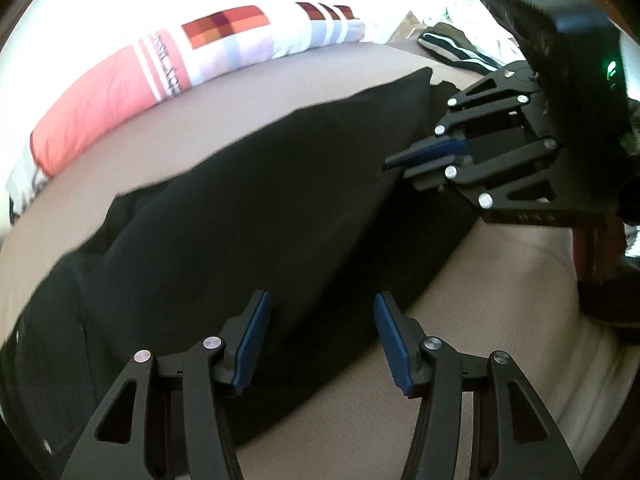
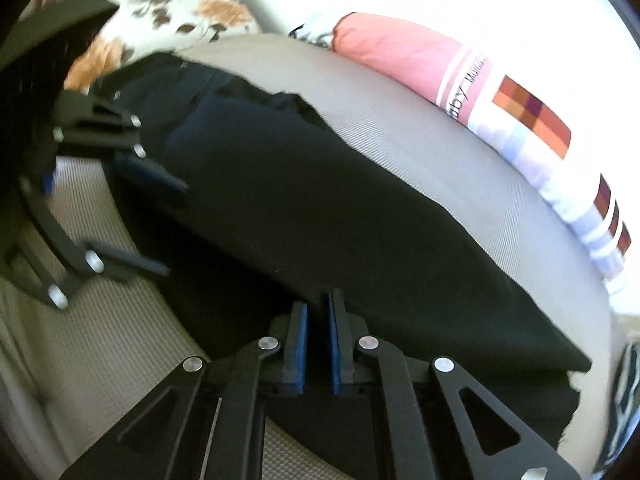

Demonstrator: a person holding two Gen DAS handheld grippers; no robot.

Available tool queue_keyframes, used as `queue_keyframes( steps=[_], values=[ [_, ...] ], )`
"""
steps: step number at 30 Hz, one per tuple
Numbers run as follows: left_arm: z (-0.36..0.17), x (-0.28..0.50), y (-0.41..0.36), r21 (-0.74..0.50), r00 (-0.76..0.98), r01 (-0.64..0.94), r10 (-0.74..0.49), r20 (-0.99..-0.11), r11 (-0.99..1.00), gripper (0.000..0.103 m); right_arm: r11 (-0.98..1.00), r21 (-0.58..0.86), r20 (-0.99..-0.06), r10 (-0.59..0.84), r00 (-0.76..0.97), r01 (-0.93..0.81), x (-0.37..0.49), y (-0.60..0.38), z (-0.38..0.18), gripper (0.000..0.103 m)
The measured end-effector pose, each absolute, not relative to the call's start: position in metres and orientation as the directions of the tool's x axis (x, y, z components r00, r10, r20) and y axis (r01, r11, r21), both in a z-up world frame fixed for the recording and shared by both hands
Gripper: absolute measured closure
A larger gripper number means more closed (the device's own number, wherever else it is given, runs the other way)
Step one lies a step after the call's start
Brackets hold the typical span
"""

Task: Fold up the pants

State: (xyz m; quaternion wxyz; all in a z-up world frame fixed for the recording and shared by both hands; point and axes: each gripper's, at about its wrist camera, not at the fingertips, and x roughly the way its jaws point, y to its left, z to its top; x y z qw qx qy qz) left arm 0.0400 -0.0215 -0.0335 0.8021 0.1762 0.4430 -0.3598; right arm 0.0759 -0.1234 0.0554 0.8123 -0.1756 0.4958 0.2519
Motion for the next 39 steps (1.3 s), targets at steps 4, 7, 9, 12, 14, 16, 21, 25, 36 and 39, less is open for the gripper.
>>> queue_keyframes(
  steps=[4,7,9,12,14,16,21,25,36,39],
  values=[
    [-0.041,0.055,-0.046,0.003,0.369,0.744,-0.407,-0.835,0.668,0.048,0.820,-0.022,-0.893,0.241,0.380,-0.572,0.078,-0.124,0.059,0.095],
    [-0.050,0.062,-0.058,0.025,0.363,0.755,-0.385,-0.849,0.656,0.081,0.837,0.004,-0.894,0.248,0.373,-0.548,0.081,-0.126,0.059,0.094],
    [-0.052,0.064,-0.064,0.037,0.371,0.758,-0.384,-0.846,0.651,0.093,0.849,0.023,-0.900,0.248,0.359,-0.528,0.081,-0.128,0.057,0.087],
    [-0.051,0.069,-0.062,0.012,0.360,0.747,-0.390,-0.847,0.665,0.096,0.885,0.097,-0.892,0.281,0.354,-0.456,0.082,-0.145,0.058,0.078],
    [-0.050,0.069,-0.061,0.000,0.361,0.738,-0.394,-0.845,0.675,0.096,0.910,0.168,-0.885,0.308,0.348,-0.378,0.084,-0.166,0.057,0.075],
    [-0.049,0.069,-0.059,-0.005,0.368,0.729,-0.398,-0.841,0.685,0.096,0.935,0.205,-0.886,0.303,0.352,-0.289,0.085,-0.190,0.055,0.074],
    [-0.050,0.069,-0.055,-0.046,0.361,0.703,-0.412,-0.836,0.710,0.096,0.941,0.326,-0.890,0.271,0.367,0.095,0.087,-0.293,0.035,0.072],
    [-0.049,0.070,-0.055,-0.050,0.360,0.697,-0.410,-0.838,0.715,0.096,0.833,0.403,-0.883,0.245,0.400,0.379,0.079,-0.375,0.017,0.072],
    [-0.051,0.072,-0.055,-0.059,0.352,0.685,-0.401,-0.846,0.726,0.096,0.692,0.471,-0.854,0.201,0.480,0.548,0.102,-0.445,-0.008,0.083],
    [-0.051,0.072,-0.055,-0.060,0.352,0.683,-0.400,-0.846,0.728,0.096,0.673,0.465,-0.862,0.197,0.467,0.576,0.109,-0.450,-0.008,0.095]
  ],
)
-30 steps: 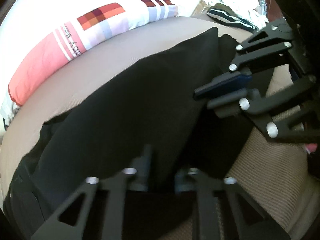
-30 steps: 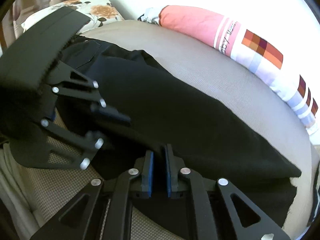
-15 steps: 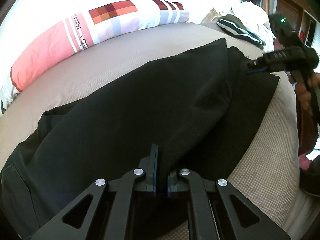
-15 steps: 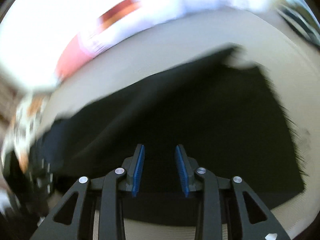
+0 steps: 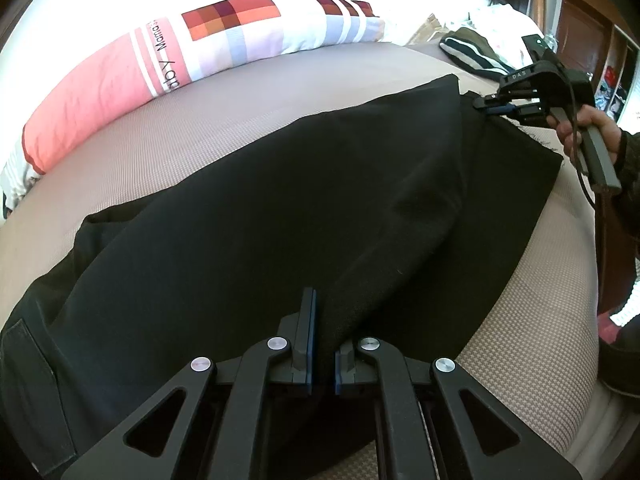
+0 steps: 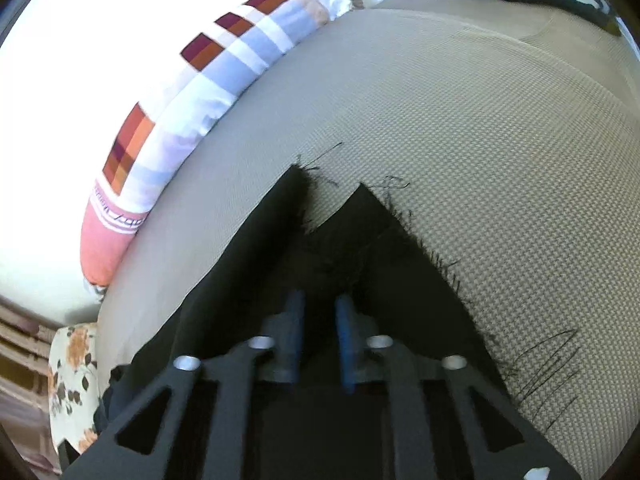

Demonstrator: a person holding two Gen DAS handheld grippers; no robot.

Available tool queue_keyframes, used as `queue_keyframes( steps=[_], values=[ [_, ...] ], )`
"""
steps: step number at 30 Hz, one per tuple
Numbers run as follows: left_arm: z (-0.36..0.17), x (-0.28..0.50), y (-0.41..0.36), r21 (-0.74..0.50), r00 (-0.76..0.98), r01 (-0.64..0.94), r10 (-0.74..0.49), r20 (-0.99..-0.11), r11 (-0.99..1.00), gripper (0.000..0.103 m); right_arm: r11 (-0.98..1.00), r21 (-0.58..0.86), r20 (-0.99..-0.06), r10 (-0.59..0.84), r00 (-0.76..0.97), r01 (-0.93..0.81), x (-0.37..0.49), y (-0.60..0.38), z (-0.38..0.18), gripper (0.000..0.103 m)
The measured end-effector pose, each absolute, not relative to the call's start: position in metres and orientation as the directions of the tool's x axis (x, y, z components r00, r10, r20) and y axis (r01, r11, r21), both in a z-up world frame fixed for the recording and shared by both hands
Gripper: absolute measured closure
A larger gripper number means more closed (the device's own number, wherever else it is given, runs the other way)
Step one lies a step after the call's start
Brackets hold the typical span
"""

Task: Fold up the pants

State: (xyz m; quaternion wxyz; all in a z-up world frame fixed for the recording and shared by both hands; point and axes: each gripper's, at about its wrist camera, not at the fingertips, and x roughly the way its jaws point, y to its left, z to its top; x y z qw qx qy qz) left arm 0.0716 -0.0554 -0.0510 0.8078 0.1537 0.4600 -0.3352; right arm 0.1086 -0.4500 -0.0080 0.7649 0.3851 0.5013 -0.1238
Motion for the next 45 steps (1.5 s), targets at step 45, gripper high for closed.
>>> queue_keyframes(
  steps=[45],
  values=[
    [-0.048,0.037,-0.073,0.079,0.312,0.859,-0.396,-0.864,0.505,0.095,0.708,0.191,-0.937,-0.075,0.340,0.680,-0.031,-0.464,0.034,0.103]
  ],
)
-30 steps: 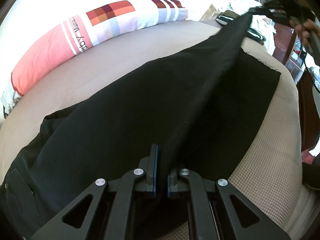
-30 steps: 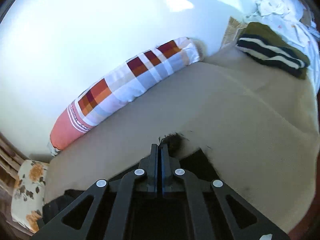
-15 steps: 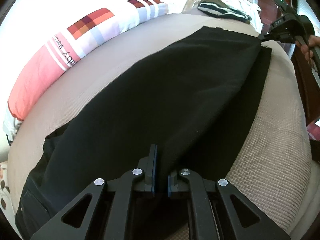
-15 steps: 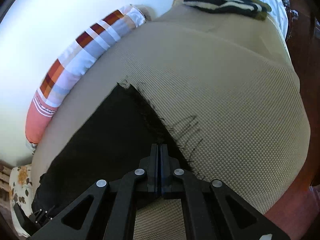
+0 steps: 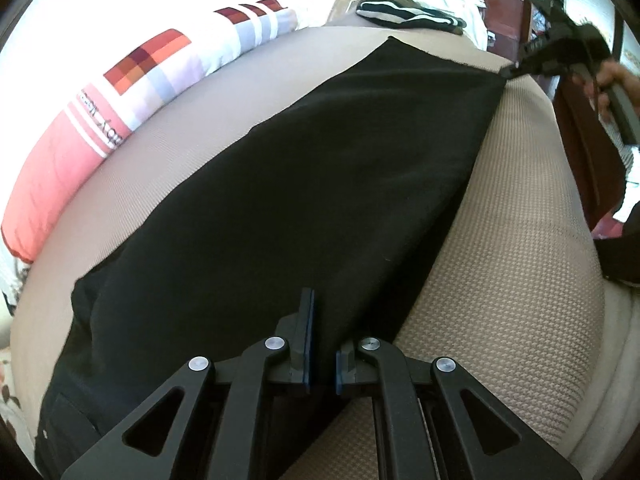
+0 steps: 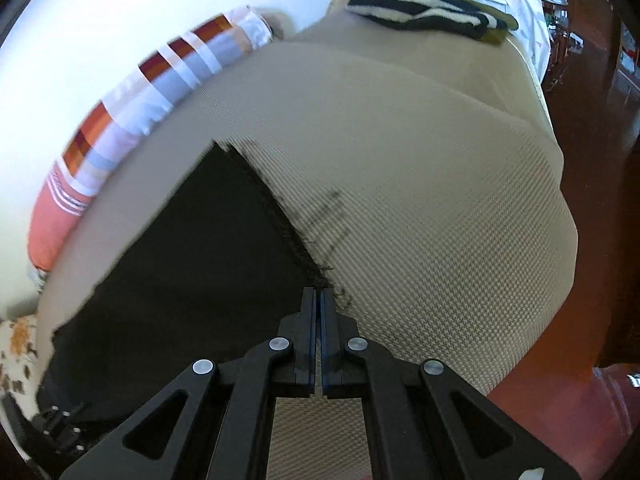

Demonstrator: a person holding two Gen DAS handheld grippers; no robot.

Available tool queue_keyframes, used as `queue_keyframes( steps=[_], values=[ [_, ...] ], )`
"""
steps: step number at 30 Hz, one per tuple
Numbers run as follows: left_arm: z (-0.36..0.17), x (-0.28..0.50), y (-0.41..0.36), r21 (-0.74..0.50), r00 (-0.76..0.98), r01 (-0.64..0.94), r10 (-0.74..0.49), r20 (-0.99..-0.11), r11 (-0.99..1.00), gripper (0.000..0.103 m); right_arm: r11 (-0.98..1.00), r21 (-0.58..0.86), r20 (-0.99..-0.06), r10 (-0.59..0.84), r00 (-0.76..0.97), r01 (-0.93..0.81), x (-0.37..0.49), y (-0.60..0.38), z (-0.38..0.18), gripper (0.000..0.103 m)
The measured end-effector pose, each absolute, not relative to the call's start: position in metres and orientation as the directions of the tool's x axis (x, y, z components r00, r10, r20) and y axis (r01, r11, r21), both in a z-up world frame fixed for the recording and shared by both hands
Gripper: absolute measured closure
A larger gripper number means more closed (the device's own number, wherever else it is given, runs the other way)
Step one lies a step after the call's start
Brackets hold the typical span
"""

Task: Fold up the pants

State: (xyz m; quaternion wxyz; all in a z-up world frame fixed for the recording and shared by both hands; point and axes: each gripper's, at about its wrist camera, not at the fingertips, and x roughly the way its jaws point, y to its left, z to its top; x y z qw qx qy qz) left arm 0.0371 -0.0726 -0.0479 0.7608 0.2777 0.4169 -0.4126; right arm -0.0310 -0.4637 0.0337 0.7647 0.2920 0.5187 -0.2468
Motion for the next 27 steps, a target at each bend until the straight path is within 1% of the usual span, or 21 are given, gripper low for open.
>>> queue_keyframes(
  steps=[1,2,4,5,7,8,9,10,12,14,16,17,18,22,26,27],
  values=[
    [-0.048,0.038,-0.072,0.071,0.308,0.857,-0.395,-0.865,0.511,0.090,0.714,0.179,-0.940,-0.080,0.333,0.677,-0.030,-0.463,0.031,0.103],
    [-0.046,0.039,-0.071,0.050,0.291,0.856,-0.398,-0.870,0.515,0.088,0.718,0.166,-0.942,-0.086,0.323,0.676,-0.028,-0.463,0.028,0.103],
    [-0.042,0.037,-0.069,0.008,0.254,0.862,-0.418,-0.872,0.507,0.076,0.722,0.155,-0.950,-0.079,0.303,0.674,-0.026,-0.463,0.024,0.102],
    [-0.039,0.035,-0.067,-0.006,0.244,0.863,-0.427,-0.871,0.505,0.070,0.724,0.152,-0.950,-0.080,0.301,0.673,-0.025,-0.463,0.025,0.098],
    [-0.030,0.031,-0.060,-0.034,0.235,0.859,-0.453,-0.860,0.511,0.040,0.721,0.152,-0.952,-0.076,0.295,0.676,-0.024,-0.464,0.027,0.095],
    [-0.025,0.030,-0.054,-0.047,0.241,0.853,-0.471,-0.848,0.520,0.038,0.719,0.143,-0.953,-0.084,0.289,0.680,-0.024,-0.465,0.030,0.088],
    [-0.019,0.030,-0.048,-0.065,0.245,0.846,-0.494,-0.834,0.529,0.038,0.715,0.141,-0.952,-0.092,0.292,0.684,-0.025,-0.467,0.033,0.083],
    [-0.014,0.032,-0.042,-0.083,0.247,0.837,-0.510,-0.824,0.541,0.038,0.713,0.134,-0.951,-0.103,0.292,0.688,-0.026,-0.468,0.036,0.081],
    [-0.004,0.042,-0.025,-0.124,0.274,0.792,-0.530,-0.803,0.597,0.037,0.714,0.118,-0.944,-0.135,0.301,0.690,-0.023,-0.469,0.047,0.080],
    [0.000,0.056,-0.004,-0.141,0.335,0.718,-0.517,-0.788,0.681,0.037,0.732,0.126,-0.934,-0.141,0.329,0.669,-0.015,-0.466,0.058,0.080],
    [0.000,0.069,0.013,-0.143,0.393,0.645,-0.486,-0.781,0.750,0.037,0.779,0.163,-0.926,-0.092,0.367,0.606,0.007,-0.456,0.068,0.080],
    [0.000,0.078,0.026,-0.146,0.432,0.585,-0.459,-0.777,0.798,0.037,0.798,0.175,-0.923,-0.071,0.378,0.576,0.017,-0.449,0.071,0.080],
    [-0.001,0.084,0.035,-0.147,0.458,0.536,-0.433,-0.777,0.831,0.037,0.829,0.186,-0.920,-0.042,0.390,0.527,0.032,-0.437,0.074,0.080],
    [-0.006,0.099,0.071,-0.161,0.535,0.368,-0.350,-0.769,0.916,0.037,0.913,0.286,-0.905,0.158,0.396,0.291,0.098,-0.376,0.072,0.080],
    [-0.011,0.104,0.101,-0.148,0.589,0.240,-0.265,-0.763,0.959,0.037,0.909,0.415,-0.871,0.388,0.302,0.030,0.171,-0.290,0.058,0.079],
    [-0.012,0.105,0.108,-0.150,0.595,0.212,-0.249,-0.764,0.966,0.037,0.899,0.438,-0.863,0.427,0.271,-0.022,0.185,-0.267,0.053,0.075]
  ],
)
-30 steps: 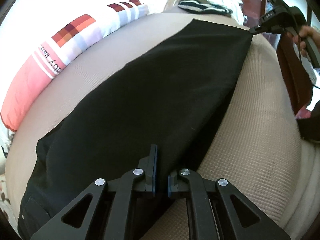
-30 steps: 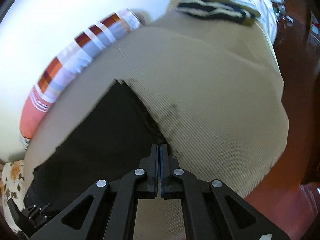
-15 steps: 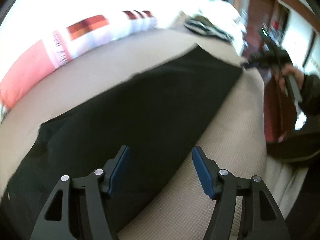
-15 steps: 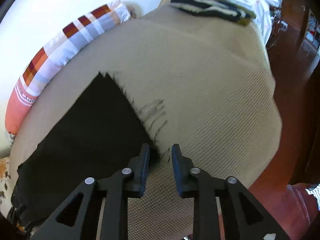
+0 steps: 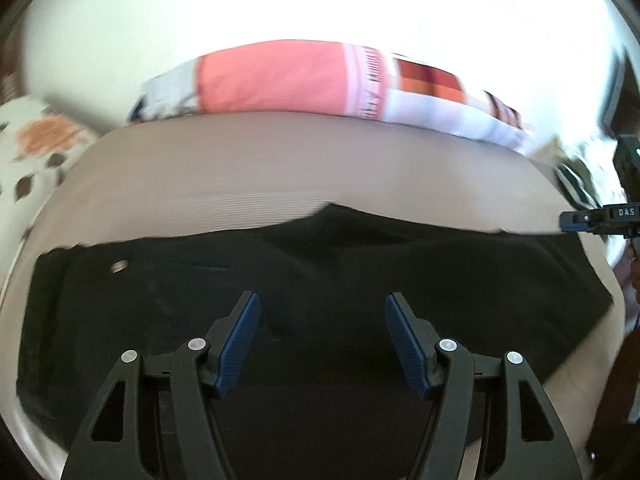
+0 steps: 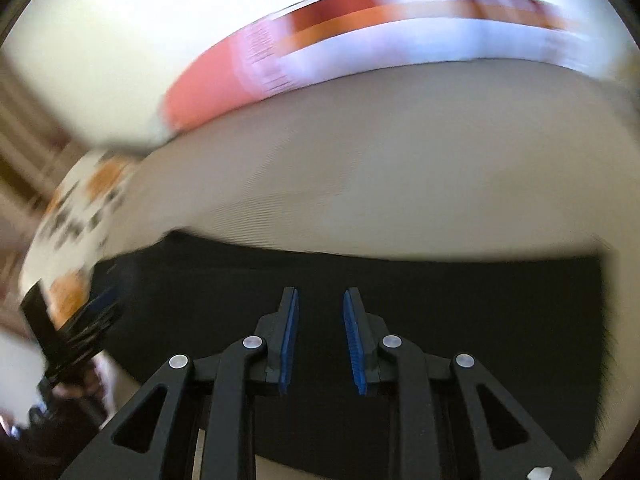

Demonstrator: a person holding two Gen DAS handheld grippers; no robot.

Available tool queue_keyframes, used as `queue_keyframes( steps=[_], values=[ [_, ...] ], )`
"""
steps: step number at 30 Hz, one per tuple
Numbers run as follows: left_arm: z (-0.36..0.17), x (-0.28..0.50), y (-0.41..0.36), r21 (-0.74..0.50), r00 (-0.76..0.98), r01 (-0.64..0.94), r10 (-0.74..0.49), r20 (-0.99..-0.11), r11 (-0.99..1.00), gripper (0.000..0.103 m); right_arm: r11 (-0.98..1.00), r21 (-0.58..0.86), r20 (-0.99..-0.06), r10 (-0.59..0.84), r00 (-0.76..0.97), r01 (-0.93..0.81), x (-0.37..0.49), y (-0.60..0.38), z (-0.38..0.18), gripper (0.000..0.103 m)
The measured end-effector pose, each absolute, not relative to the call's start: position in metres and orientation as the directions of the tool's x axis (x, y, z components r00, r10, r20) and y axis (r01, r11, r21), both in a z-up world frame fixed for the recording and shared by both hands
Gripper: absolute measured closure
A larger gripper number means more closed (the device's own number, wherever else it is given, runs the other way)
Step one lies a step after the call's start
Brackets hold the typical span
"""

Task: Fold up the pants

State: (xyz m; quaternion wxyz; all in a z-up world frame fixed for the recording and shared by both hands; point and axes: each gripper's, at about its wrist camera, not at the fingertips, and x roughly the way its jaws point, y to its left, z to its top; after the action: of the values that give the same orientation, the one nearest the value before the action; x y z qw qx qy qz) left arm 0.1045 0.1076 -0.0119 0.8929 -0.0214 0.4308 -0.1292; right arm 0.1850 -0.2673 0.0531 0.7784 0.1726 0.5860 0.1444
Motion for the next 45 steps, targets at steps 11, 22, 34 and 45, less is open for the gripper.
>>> queue_keyframes(
  steps=[11,22,34,45],
  values=[
    [-0.037,0.100,0.173,-0.222,0.574,0.038,-0.203,-0.793,0.974,0.037,0.705,0.599,-0.778,0.624,-0.070,-0.379,0.287,-0.070,0.002,0.073],
    [-0.046,0.094,0.176,-0.236,0.579,0.071,-0.232,-0.781,0.969,0.037,0.633,0.609,-0.773,0.608,-0.181,-0.479,0.312,-0.020,-0.011,0.095],
    [-0.040,0.096,0.160,-0.115,0.576,0.100,-0.152,-0.803,0.988,0.037,0.770,0.465,-0.853,0.522,0.011,-0.436,0.314,-0.030,-0.009,0.073],
    [-0.019,0.144,0.091,-0.087,0.598,0.277,-0.243,-0.764,0.957,0.037,0.967,0.187,-0.923,0.234,0.307,-0.175,0.238,-0.200,0.057,0.066]
  ],
)
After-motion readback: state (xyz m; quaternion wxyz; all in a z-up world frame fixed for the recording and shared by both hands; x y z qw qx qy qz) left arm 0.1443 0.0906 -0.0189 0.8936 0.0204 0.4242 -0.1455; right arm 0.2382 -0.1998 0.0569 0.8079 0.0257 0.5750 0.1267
